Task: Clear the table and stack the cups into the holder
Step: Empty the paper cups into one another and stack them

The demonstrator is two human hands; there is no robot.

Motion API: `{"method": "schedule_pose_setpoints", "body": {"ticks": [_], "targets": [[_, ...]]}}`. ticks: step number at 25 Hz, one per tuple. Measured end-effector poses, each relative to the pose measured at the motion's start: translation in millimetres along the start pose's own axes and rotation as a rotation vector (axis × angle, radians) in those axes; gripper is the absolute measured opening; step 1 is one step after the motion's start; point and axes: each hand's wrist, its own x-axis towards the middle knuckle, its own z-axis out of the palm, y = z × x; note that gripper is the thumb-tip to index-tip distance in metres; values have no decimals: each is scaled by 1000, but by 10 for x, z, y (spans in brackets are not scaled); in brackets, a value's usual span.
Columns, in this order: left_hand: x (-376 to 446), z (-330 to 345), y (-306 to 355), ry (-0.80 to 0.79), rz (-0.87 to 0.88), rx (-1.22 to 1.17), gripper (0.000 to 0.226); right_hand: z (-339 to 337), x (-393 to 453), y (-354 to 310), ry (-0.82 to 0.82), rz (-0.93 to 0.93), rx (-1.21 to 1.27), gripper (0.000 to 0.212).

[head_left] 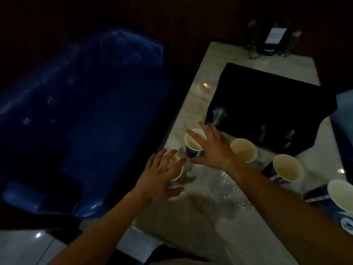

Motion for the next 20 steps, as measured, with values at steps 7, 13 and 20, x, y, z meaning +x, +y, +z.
{"method": "schedule_pose_setpoints", "body": {"ticks": [7, 13, 20], "targets": [[71, 19, -81, -58, -25, -22, 79, 204, 214, 35, -89, -20, 46, 78], [87, 39, -103, -40, -48, -66, 77, 121, 26, -162, 1, 6, 100, 62], [4, 61, -80, 98, -163, -391, 80, -198, -816, -297, 150, 111, 175, 64]]}}
